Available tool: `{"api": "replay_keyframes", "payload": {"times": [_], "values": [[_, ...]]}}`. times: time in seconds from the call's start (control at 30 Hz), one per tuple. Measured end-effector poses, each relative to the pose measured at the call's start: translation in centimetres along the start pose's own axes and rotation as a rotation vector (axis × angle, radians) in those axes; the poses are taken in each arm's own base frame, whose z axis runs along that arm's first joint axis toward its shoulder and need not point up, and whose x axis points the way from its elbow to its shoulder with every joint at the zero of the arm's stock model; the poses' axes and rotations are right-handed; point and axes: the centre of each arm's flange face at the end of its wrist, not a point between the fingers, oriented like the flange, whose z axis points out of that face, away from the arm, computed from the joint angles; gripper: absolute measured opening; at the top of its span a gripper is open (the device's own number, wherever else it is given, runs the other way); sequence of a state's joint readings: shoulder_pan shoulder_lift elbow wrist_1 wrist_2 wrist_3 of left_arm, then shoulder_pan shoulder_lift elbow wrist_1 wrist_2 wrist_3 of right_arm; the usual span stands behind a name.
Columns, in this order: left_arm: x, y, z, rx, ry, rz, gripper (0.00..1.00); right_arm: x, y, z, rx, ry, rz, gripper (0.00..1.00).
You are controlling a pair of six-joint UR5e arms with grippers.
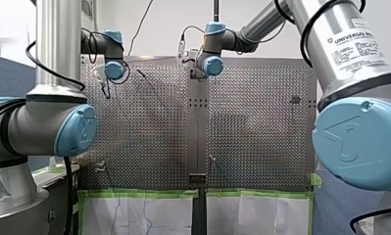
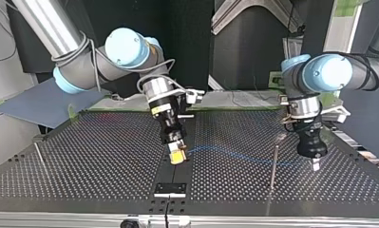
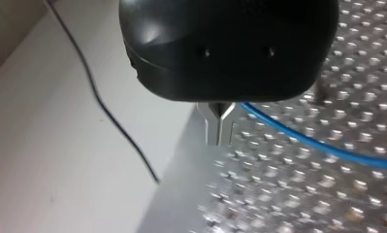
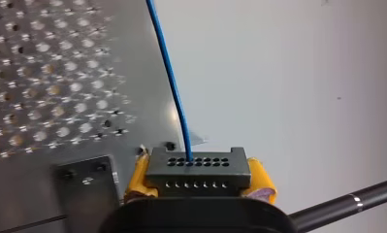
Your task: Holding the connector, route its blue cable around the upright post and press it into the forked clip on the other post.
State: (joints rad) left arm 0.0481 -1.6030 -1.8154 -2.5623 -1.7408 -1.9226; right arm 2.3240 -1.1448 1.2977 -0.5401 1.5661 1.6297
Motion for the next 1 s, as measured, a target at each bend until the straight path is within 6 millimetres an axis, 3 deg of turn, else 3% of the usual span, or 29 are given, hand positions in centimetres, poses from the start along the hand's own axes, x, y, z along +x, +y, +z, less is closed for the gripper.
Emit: {"api": "replay_keyframes", "payload": {"times": [0.23,0.67,1.0], "values": [[1.6,0.5,1.2,0.004,0.031,0.007,0.00,-2.8,0.9,0.1,-0.011,-0.034,-0.016,0.00],[1.7,0.7,2.0,0.016,0.042,0.011,0.00,-6.8,3.4,0.3,-0.042,-0.065,-0.033,0.00],[4.5,1.3,3.6,0.028,0.124,0.033,0.00,-7.8,5.5,0.7,-0.069,-0.059,-0.044,0.00]]}}
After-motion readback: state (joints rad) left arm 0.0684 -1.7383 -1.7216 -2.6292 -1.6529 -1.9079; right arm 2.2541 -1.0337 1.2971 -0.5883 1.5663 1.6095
